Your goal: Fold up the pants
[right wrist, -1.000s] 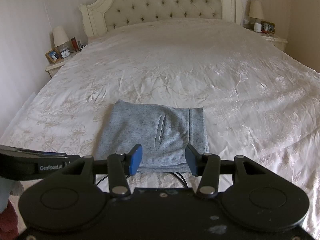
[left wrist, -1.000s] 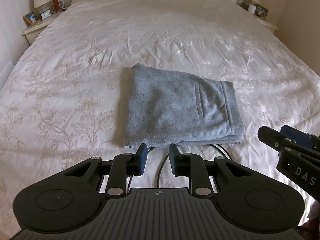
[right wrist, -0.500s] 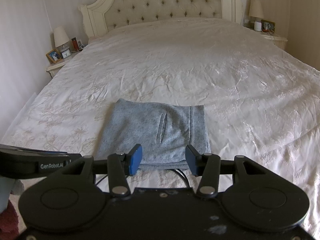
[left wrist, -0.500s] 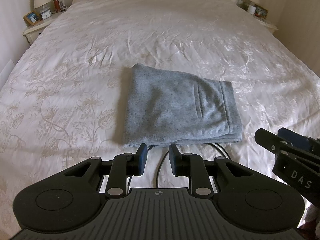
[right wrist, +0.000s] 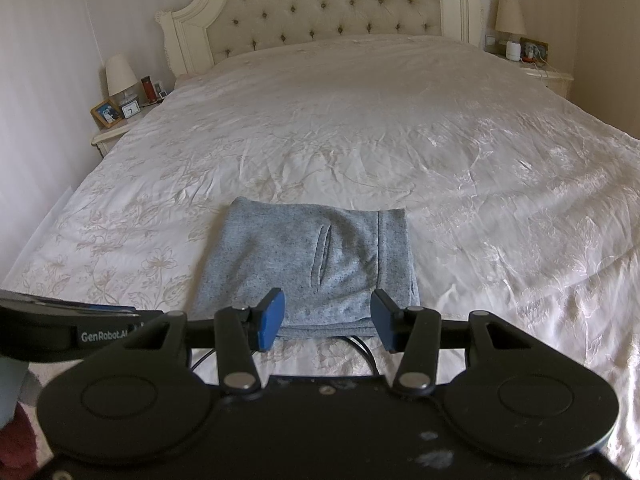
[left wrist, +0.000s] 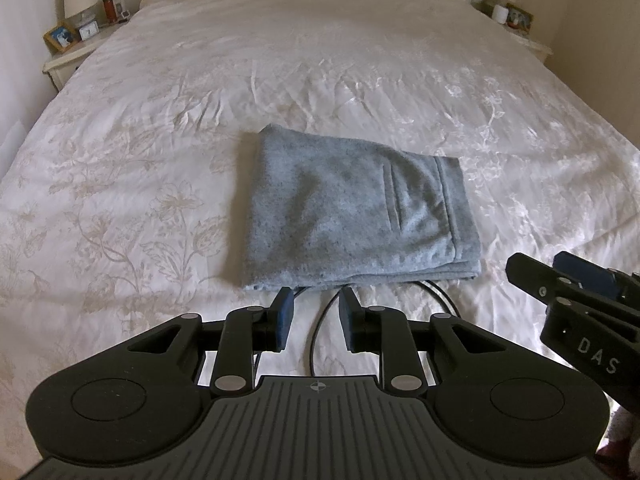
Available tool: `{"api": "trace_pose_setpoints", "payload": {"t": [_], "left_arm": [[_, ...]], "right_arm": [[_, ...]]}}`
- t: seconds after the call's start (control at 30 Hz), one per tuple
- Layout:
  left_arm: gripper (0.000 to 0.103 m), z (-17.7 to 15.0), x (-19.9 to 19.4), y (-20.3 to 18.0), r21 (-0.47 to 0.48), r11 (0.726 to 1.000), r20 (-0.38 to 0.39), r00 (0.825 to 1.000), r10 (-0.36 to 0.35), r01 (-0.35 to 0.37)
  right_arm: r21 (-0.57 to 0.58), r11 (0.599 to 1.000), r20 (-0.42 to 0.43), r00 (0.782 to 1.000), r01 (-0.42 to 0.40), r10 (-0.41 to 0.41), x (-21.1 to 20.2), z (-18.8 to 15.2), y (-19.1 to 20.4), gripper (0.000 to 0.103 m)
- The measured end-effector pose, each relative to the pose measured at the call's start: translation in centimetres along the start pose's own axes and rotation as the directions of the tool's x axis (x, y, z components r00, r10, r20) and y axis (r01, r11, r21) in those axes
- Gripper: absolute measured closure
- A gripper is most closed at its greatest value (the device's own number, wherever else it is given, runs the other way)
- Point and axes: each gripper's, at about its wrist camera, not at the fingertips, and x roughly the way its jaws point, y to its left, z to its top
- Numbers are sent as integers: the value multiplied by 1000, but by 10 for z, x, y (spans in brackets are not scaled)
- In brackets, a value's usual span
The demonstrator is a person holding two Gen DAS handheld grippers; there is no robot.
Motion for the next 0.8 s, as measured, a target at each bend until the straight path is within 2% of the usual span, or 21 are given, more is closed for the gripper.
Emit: {"api": "trace_pose_setpoints", "payload": {"t": [0.03, 0.33, 0.5, 0.73, 0.8], "left_arm": [[71, 0, -2, -1, 3, 1000, 13, 1000, 1, -1], [60, 8, -15, -12, 54, 994, 106, 990, 94, -100], [59, 11, -17, -11, 28, 996, 111, 991, 78, -82], [59, 11, -18, -11, -24, 986, 124, 978, 168, -167], [59, 12, -16, -9, -38, 987, 122, 979, 161, -157]], "right_arm": [[1, 1000, 0, 1000, -1, 1, 0, 0, 0, 52], [3, 1000, -2, 1000, -2, 2, 2, 1, -1, 52], [2, 1000, -3, 1000, -3, 3, 2, 1, -2, 52], [6, 1000, -7, 1000, 3, -3, 5, 1, -1, 52], [7, 1000, -8, 1000, 4, -4, 5, 1, -1, 52]]}}
